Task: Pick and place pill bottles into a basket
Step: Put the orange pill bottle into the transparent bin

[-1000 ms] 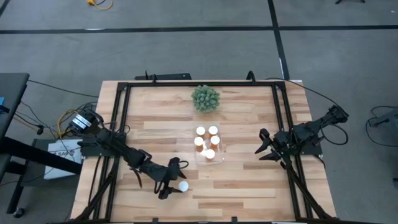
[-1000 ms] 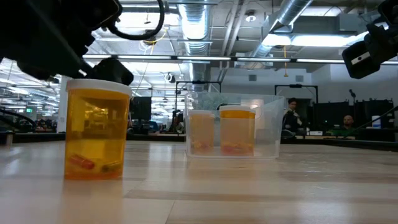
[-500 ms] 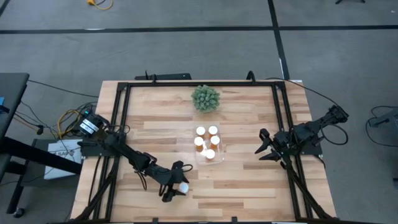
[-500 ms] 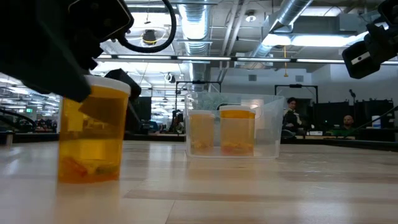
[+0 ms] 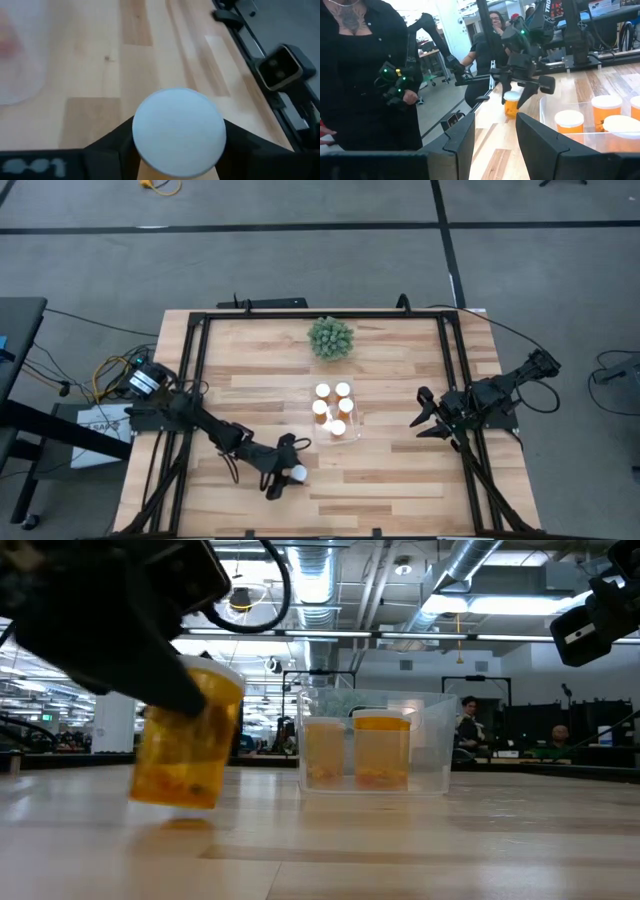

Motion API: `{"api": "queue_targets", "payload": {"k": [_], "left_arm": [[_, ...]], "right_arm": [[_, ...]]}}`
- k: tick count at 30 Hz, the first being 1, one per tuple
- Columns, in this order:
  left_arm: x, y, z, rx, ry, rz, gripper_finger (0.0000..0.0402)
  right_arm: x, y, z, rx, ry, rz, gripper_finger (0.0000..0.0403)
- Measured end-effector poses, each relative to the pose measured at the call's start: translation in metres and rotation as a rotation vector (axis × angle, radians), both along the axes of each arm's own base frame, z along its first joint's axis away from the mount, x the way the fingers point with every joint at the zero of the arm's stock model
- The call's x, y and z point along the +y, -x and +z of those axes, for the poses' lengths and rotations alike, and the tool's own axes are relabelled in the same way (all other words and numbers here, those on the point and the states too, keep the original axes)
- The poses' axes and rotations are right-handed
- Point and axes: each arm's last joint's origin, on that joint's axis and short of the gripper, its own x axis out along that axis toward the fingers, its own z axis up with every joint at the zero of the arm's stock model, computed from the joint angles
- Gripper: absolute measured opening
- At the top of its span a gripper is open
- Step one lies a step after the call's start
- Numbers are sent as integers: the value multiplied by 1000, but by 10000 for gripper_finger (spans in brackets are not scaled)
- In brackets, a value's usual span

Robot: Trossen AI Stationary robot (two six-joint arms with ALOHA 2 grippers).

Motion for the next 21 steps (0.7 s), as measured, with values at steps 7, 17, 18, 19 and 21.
{"api": "queue_targets", "payload": {"k": [7, 17, 18, 19, 21], "left_arm": [[16, -22, 15, -43, 48, 84, 187], [52, -61, 75, -178, 7, 244, 183], [57, -64, 81, -182, -8, 272, 184], [63, -67, 85, -181, -27, 299, 184], [73, -72, 92, -185, -57, 344, 181]], "right_arm": [[0, 0, 0, 0, 0, 0, 136], [0, 0, 0, 0, 0, 0, 136], [0, 0, 0, 0, 0, 0, 136], [0, 0, 0, 0, 0, 0, 136], [0, 0, 0, 0, 0, 0, 136]]}}
